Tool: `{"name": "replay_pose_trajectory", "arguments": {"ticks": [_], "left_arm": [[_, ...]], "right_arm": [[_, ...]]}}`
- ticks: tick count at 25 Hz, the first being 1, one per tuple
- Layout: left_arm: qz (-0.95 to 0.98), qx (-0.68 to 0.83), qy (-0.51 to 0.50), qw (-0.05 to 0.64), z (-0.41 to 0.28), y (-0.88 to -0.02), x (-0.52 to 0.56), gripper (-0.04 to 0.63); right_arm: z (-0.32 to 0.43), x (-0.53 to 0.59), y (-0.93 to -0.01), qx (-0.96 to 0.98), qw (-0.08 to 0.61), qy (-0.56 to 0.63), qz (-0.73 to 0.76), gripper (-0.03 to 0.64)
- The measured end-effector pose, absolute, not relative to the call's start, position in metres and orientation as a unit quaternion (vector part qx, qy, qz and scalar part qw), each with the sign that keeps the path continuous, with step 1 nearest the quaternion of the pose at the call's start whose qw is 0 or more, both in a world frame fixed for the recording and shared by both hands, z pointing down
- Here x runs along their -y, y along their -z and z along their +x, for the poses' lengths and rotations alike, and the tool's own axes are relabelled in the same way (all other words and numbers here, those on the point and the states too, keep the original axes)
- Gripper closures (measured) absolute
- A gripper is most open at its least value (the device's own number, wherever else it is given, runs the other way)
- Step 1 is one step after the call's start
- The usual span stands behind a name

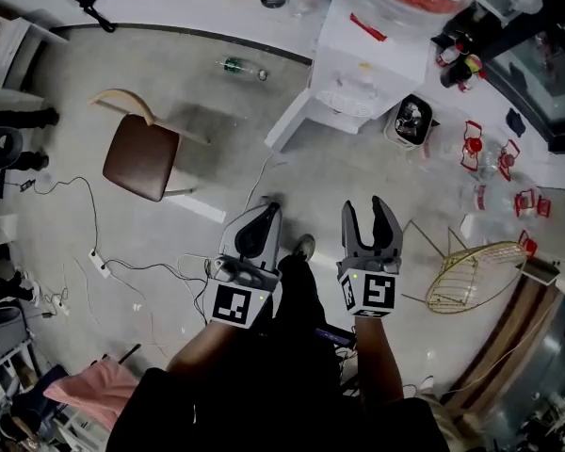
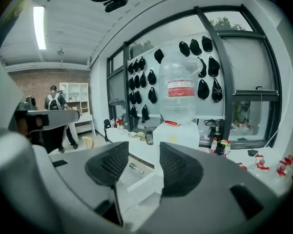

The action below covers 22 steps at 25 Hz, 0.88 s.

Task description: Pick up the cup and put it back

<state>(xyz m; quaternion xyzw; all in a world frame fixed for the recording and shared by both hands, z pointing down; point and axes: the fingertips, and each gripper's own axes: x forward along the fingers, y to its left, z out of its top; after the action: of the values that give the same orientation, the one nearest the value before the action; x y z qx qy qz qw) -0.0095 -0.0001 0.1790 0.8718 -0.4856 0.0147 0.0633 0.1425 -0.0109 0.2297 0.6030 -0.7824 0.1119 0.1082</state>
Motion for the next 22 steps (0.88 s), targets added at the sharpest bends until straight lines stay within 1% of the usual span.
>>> {"name": "replay_pose_trajectory", "arguments": {"ticks": [8,14,18,22], "left_arm": [[0.868,0.49,-0.005,0.083,-0.01,-0.279,0.078,0.588],[0.864,0.496,-0.007,0.079,-0.009,-0.368,0.136,0.588],[0.867,0.493,0.004,0.077,-0.002,-0.422,0.167,0.588],[0.875,0.478,0.014,0.073,0.007,-0.477,0.195,0.588]], "right_arm": [[0.147,0.087,-0.316,0.778,0.114,-0.112,0.608,0.425],[0.153,0.131,-0.412,0.77,0.132,-0.113,0.615,0.423],[0.152,0.152,-0.489,0.772,0.144,-0.125,0.607,0.404],[0.151,0.173,-0.561,0.772,0.146,-0.134,0.604,0.399]]}}
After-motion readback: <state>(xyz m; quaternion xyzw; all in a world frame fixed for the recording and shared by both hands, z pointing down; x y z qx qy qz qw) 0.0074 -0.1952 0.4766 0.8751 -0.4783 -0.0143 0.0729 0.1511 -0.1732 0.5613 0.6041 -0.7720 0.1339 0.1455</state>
